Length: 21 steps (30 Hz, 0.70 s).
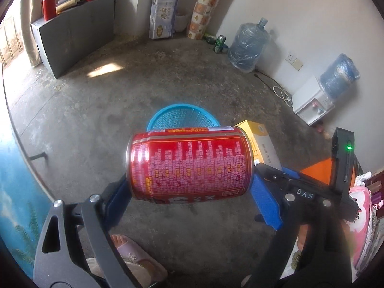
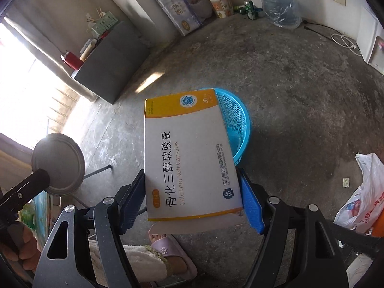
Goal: Collect trash
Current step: 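Carry both items over the blue wastebasket and open both tools to drop them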
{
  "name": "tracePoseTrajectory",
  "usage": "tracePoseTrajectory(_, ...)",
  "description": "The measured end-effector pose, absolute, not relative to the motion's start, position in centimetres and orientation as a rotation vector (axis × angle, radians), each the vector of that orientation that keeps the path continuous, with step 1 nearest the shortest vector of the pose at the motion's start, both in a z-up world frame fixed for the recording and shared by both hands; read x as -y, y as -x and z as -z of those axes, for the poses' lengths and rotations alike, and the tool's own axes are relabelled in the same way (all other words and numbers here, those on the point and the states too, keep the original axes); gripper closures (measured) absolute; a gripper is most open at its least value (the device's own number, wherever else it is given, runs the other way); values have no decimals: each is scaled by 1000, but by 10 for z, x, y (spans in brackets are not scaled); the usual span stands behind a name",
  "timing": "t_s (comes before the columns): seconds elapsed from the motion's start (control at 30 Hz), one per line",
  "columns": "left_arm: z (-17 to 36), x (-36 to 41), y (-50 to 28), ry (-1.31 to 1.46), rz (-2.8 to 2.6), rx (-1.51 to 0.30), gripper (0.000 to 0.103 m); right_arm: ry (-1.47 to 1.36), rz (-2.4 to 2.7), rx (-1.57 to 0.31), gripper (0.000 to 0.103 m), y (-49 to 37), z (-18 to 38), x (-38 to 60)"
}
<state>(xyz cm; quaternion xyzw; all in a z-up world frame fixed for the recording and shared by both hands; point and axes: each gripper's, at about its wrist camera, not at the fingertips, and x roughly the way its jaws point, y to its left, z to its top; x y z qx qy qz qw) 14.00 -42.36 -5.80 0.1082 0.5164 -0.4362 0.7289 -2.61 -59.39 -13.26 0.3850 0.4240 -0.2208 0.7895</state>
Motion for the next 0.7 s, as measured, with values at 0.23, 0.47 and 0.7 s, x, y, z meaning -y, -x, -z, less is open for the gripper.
tracePoseTrajectory(0.23, 145, 495, -171, -276, 900, -1332, 16, -985, 513, -995, 32, 1, 209, 636)
tracePoseTrajectory(0.47, 195, 534, -200, -268, 829, -1393, 16, -1068, 532, -1019, 31, -29, 251, 666)
tracePoseTrajectory(0.7, 207, 541, -215, -182, 814, -1406, 16, -1092, 544, -993, 30, -58, 267, 684)
